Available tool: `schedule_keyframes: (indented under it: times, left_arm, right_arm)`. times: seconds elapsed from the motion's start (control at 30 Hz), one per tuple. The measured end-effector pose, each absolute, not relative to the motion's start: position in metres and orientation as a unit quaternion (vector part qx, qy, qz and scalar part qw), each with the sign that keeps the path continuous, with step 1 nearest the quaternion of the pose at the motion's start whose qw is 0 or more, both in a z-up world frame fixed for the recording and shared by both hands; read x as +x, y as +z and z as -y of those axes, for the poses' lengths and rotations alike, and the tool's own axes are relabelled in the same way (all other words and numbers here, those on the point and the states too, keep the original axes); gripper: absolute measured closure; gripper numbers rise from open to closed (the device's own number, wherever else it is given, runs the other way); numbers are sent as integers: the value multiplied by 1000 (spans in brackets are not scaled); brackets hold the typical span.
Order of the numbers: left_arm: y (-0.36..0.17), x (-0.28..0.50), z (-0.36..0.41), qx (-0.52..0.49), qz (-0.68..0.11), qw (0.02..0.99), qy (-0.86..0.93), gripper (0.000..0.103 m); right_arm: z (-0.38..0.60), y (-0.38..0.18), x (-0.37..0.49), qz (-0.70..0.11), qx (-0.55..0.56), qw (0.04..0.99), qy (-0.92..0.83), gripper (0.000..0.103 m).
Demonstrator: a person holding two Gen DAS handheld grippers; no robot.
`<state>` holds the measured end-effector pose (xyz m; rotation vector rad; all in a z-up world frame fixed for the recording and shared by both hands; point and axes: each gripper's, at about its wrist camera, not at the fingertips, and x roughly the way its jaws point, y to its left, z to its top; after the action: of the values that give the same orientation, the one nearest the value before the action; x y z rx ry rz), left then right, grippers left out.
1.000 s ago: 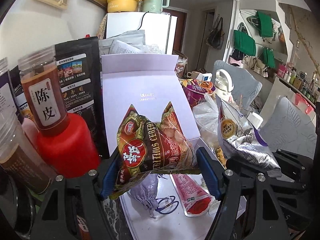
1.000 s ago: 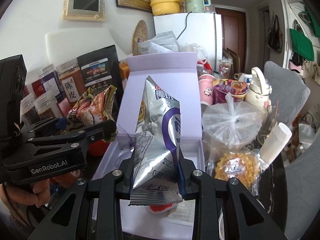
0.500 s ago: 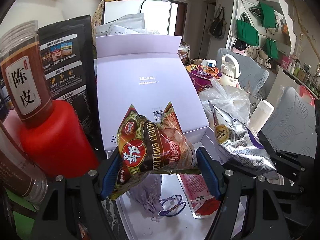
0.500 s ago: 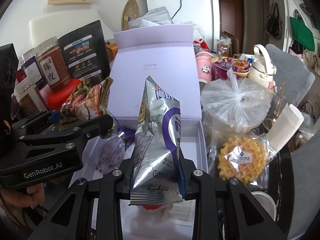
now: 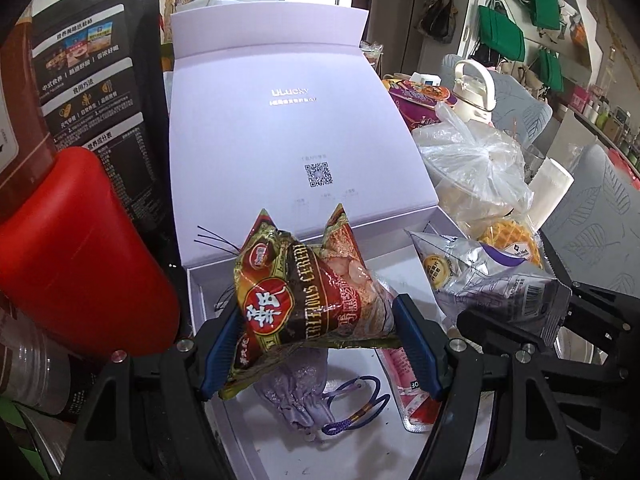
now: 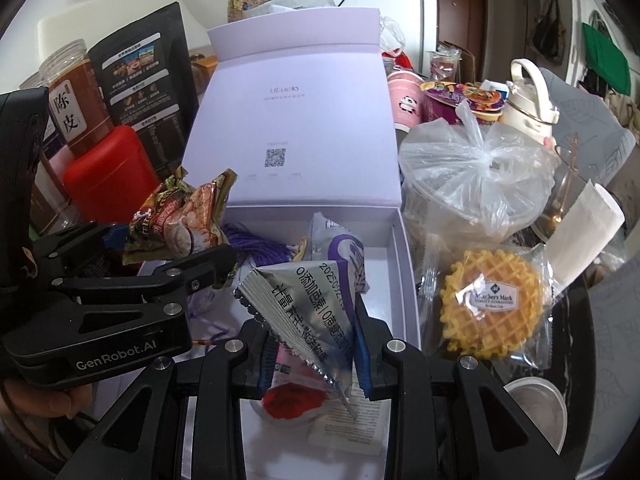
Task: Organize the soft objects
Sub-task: 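Carry the red bag left while the right tool carries the silver bag into the box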
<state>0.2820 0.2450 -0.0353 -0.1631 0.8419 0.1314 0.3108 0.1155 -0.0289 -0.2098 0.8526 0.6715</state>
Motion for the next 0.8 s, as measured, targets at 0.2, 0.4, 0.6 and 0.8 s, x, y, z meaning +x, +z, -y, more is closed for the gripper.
schedule_keyframes:
  times: [0.2,0.4,0.6,0.8]
  left_arm:
    - [-42,284,-247,-74,-421,901,71,30]
    - [-46,287,-247,-66,-431,897,78,30]
    - [-51,291,-241,-48,-440,892,88,29]
    - [-58,299,-239,-45,-456,885,88,29]
  right_arm:
    - [-118,-36,314,-412,-106,850,312,72]
    - [-123,-43,315,-419,-114,846,309,72]
    - [-125,-51,319,-432,-122,841,301,72]
    - [-128,-61,325,-444,-136,837,291,72]
